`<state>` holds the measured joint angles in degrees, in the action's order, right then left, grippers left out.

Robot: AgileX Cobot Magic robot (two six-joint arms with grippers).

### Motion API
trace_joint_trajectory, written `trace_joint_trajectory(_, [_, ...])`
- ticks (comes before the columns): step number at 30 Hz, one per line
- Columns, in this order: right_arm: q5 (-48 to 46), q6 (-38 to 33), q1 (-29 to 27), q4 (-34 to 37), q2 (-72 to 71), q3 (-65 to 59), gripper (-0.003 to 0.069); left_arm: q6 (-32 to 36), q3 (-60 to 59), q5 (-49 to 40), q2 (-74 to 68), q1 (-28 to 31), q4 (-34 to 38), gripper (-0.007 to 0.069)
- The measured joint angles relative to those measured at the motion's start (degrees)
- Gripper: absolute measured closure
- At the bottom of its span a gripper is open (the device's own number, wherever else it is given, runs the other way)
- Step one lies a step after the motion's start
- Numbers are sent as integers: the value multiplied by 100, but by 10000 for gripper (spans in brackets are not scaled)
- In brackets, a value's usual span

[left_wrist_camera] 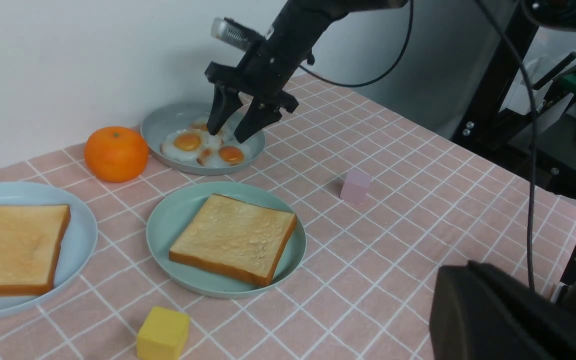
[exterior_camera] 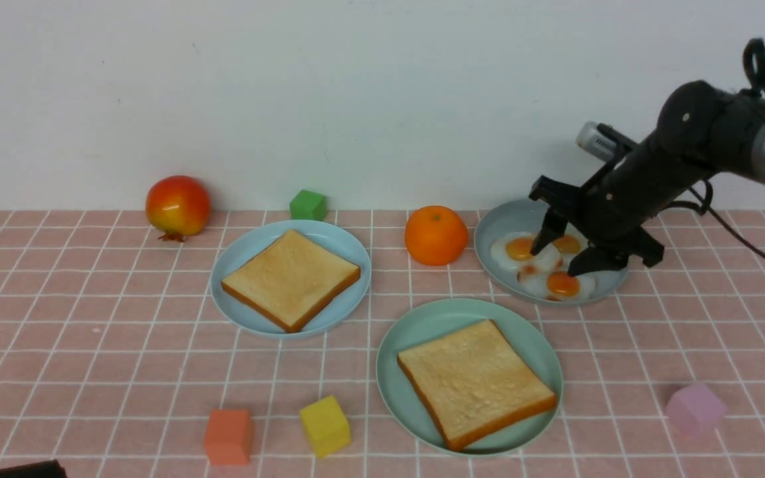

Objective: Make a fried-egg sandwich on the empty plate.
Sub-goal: Use the right arm to grab a fried egg

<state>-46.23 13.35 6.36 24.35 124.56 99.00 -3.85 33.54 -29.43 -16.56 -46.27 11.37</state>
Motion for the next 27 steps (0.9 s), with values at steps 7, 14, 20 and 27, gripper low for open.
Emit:
trace_joint_trajectory(7, [337, 0, 0, 52, 55, 5, 207, 0, 0, 0, 0, 0, 0, 613])
trace_joint_trajectory(14, [561, 2, 0, 64, 185, 29, 207, 0, 0, 0, 0, 0, 0, 613])
trace_joint_trajectory(20, [551, 8, 0, -72, 205, 29, 206, 0, 0, 0, 0, 0, 0, 613])
trace_joint_trajectory(27, [711, 8, 0, -201, 205, 30, 206, 0, 0, -1, 0, 0, 0, 613])
